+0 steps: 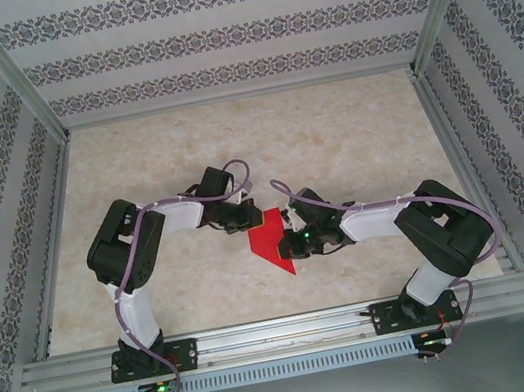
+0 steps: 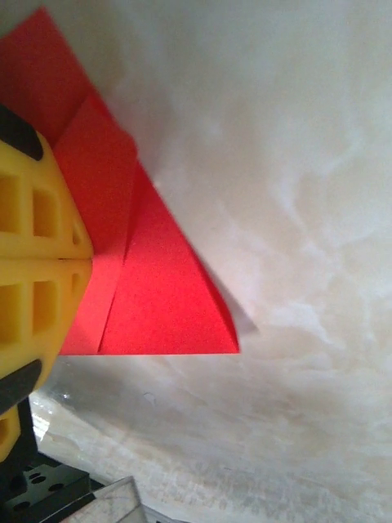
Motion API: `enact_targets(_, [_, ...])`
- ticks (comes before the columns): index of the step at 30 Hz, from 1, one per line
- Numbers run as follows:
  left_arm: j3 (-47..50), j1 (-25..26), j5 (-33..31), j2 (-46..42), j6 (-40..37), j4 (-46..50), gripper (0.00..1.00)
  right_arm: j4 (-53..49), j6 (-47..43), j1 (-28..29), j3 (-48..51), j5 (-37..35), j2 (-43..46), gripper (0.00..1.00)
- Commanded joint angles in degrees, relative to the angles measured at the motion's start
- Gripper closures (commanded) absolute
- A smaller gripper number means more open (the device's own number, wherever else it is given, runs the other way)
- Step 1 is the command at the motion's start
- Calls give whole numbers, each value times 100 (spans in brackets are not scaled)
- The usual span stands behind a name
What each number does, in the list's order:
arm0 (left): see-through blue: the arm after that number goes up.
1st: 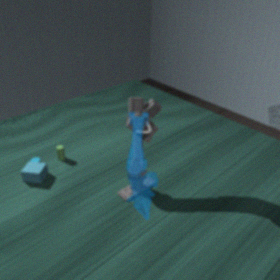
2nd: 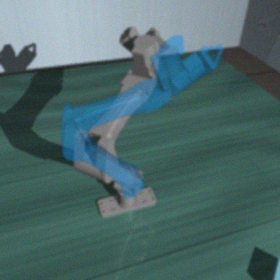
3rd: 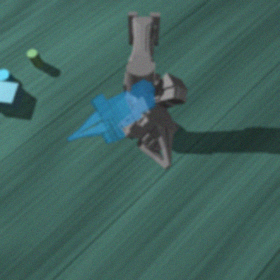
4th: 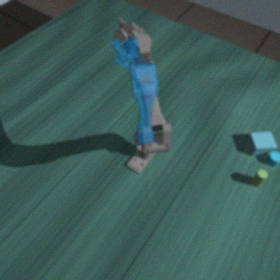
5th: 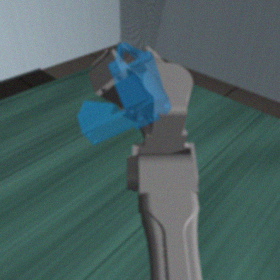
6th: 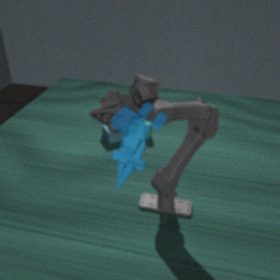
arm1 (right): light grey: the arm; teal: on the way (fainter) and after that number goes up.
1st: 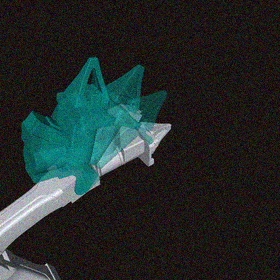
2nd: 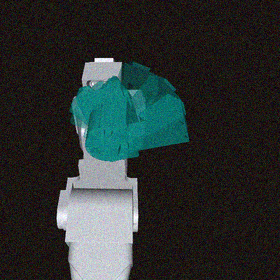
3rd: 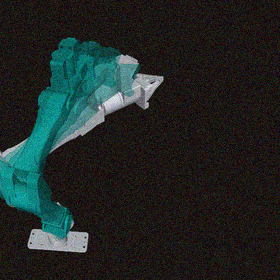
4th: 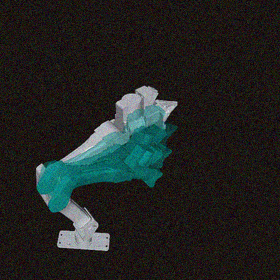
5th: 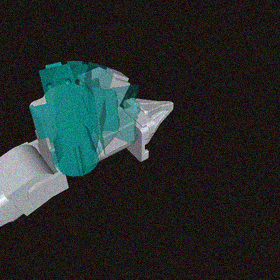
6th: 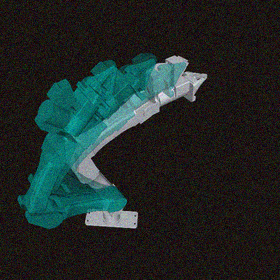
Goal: Fold a paper plane with a square sheet of paper (fold left side to right side)
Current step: Fourth fold the wing at the center of the table.
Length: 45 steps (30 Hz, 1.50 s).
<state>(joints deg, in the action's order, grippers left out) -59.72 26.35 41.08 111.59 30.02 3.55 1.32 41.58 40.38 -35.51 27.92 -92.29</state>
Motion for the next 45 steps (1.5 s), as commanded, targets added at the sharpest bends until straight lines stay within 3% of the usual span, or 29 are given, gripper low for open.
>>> enact_targets(1, [-263, -362, -767, 214, -403, 213, 100, -1128, -76, 117, 389, -665, -465, 100])
enact_targets(10, [-467, -648, -845, 354, -588, 328, 100, -983, -28, 138, 410, -580, -415, 100])
enact_targets(19, [-283, -684, -932, -682, -936, 678, 100, -771, 43, 176, 347, -474, -334, 100])
enact_targets(28, [377, 66, -320, -1343, -667, 310, 100, -680, 64, 163, 368, -455, -300, 100])
enact_targets(35, [484, 552, -149, -945, -339, -86, 100, -675, 74, 152, 360, -446, -296, 100])
enact_targets(45, [520, 670, -471, -385, -255, -146, 100, -645, 96, 157, 192, -324, -256, 100])
